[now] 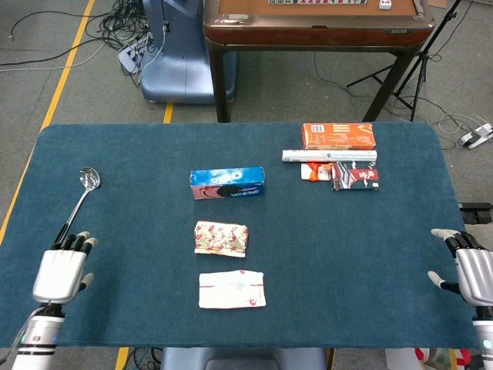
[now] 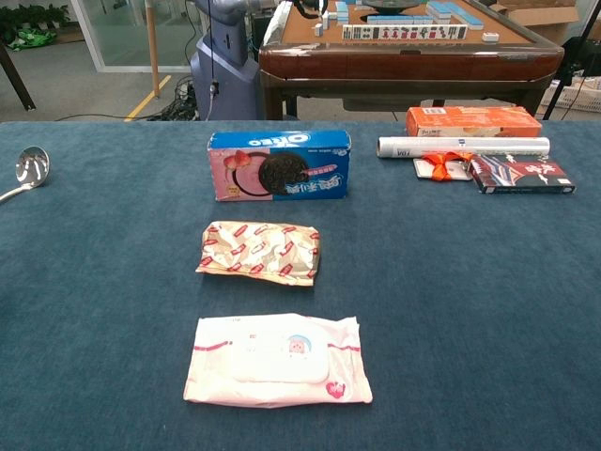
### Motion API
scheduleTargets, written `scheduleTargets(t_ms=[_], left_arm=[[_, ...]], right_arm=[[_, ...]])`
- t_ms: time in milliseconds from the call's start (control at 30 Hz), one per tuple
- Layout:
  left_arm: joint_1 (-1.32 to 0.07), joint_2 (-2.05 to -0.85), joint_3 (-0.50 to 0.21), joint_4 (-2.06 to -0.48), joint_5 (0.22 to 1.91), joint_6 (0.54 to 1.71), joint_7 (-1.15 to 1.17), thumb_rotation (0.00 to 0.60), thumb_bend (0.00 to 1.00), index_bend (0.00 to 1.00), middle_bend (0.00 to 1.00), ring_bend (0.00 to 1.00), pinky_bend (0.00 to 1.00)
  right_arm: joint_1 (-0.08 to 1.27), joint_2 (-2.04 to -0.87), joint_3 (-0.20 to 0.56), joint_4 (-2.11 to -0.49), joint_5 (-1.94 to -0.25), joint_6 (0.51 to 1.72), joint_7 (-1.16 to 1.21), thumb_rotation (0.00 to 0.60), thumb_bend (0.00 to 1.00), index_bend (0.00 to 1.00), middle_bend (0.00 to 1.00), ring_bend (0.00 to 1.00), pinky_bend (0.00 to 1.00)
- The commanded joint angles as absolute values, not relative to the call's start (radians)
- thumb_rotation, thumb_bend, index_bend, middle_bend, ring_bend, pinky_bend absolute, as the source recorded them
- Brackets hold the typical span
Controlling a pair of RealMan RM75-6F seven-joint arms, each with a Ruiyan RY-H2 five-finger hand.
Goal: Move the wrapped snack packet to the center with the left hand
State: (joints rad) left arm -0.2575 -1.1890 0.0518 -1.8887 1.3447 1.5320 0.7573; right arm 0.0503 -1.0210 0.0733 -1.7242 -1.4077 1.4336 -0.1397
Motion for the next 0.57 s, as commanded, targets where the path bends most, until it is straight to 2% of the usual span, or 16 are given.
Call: scheduleTargets(t_ms=[33, 233, 567], left_arm=[[-0.194, -1.159, 0.086, -1.847, 1.372, 1.579, 0.653, 0.6, 0.0, 0.38, 0.25, 0.25, 0.44], [-0.13, -1.172, 0.092, -1.76, 1.391, 1.624, 0.578, 0.6, 0.0, 0.37, 0.25, 0.25, 0.44], [-0.114, -1.166, 0.069, -1.735, 1.41, 1.606, 0.565, 0.6, 0.0, 0.37, 0.24, 0.24, 0.44]], right_arm=[[0.051, -1.023, 0.073, -1.733, -1.395, 1.437, -0.198, 0.6, 0.0, 0.29, 0.3, 0.25, 0.56], [0.055, -1.022, 0.077, -1.75, -1.368, 1.428, -0.223, 0.6, 0.0, 0.3, 0.31, 0.25, 0.56], [0.054, -1.013, 0.075, -1.751, -1.358, 1.423, -0.212, 0.6, 0.0, 0.3, 0.31, 0.25, 0.56]])
